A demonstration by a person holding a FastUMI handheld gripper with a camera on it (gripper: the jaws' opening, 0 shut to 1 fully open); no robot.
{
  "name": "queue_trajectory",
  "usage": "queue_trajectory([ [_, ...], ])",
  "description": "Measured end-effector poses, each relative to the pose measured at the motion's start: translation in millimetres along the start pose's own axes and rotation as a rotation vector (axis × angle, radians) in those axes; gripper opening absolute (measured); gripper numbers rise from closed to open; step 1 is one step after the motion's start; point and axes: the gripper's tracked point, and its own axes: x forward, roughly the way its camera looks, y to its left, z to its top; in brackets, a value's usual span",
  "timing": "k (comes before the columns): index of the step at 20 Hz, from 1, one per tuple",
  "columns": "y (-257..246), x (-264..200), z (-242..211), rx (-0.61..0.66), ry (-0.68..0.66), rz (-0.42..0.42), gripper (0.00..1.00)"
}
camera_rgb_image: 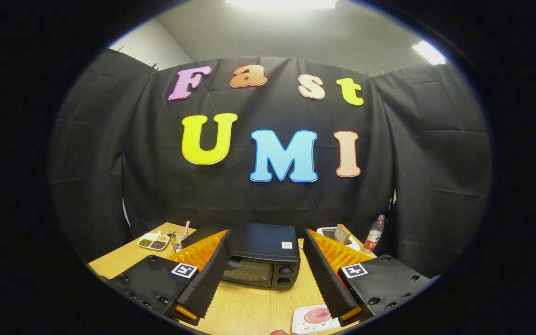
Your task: Open the toaster oven, put the food inside, and close the toaster oven door.
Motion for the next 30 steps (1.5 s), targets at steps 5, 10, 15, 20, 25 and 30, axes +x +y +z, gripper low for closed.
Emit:
queue_trajectory([
  [5,12.2,-0.5,3.5,0.031,-0.01,0.014,0.96],
  [10,17.8,1.2,4.9,0.029,0.005,0.012,0.96],
  [15,24.3,7.9,-0.4,0.014,0.026,0.014,0.96],
  [20,25.5,30.8,-15.4,0.013,0.075,0.0,0.96],
  [25,43.4,69.3,-39.7,0.023,0.136,0.0,0.96],
  [30,69.7,104.9,-68.2,0.032,0.205,0.024,0.97],
])
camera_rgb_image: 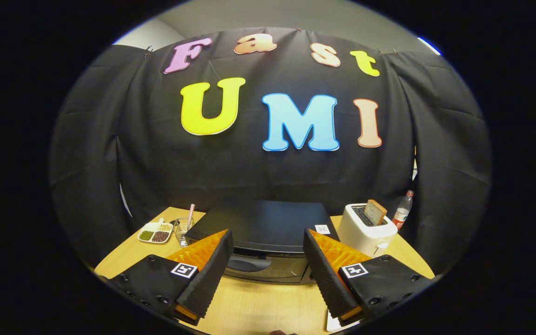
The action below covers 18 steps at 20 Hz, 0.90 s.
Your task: Open the toaster oven, put the food inside, and close the toaster oven door.
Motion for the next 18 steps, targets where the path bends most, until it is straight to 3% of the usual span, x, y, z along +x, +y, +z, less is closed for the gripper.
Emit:
queue_trajectory([
  [9,25.3,66.8,-38.9,0.017,0.091,-0.023,0.97],
  [18,31.7,88.9,-73.8,0.005,0.178,-0.038,0.97],
])
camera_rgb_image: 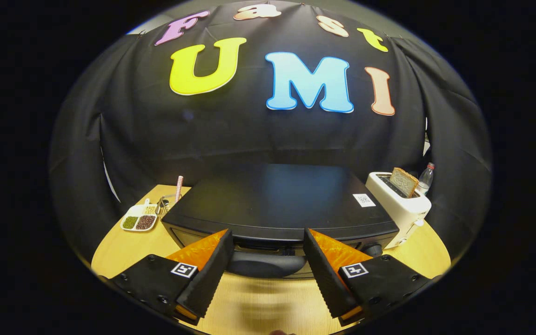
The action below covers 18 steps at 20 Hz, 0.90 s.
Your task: Open the toaster oven, put the food inside, and close the toaster oven door.
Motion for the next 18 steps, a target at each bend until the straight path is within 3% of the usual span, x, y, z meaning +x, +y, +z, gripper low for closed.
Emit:
queue_trajectory([
  [3,0.6,-0.2,-2.9,-0.023,-0.004,-0.015,0.98],
  [7,1.0,-1.0,-9.7,0.085,0.05,-0.015,0.97],
  [18,8.2,-37.2,-40.5,0.072,0.118,0.018,0.97],
])
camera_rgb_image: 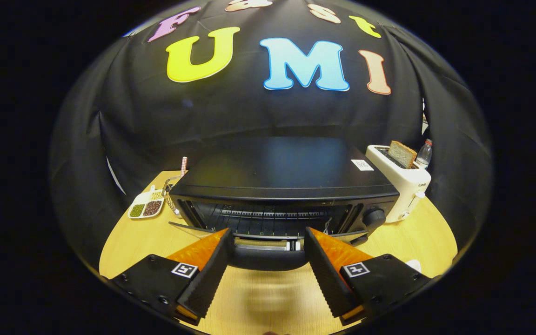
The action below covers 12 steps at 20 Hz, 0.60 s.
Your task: Open the toaster oven, put the food inside, and close the toaster oven door.
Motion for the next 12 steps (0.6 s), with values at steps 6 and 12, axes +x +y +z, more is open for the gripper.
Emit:
queue_trajectory([
  [6,0.4,-10.8,-18.5,-0.006,0.023,0.009,0.97],
  [12,1.0,-22.4,-45.1,-0.062,0.056,0.027,0.96],
])
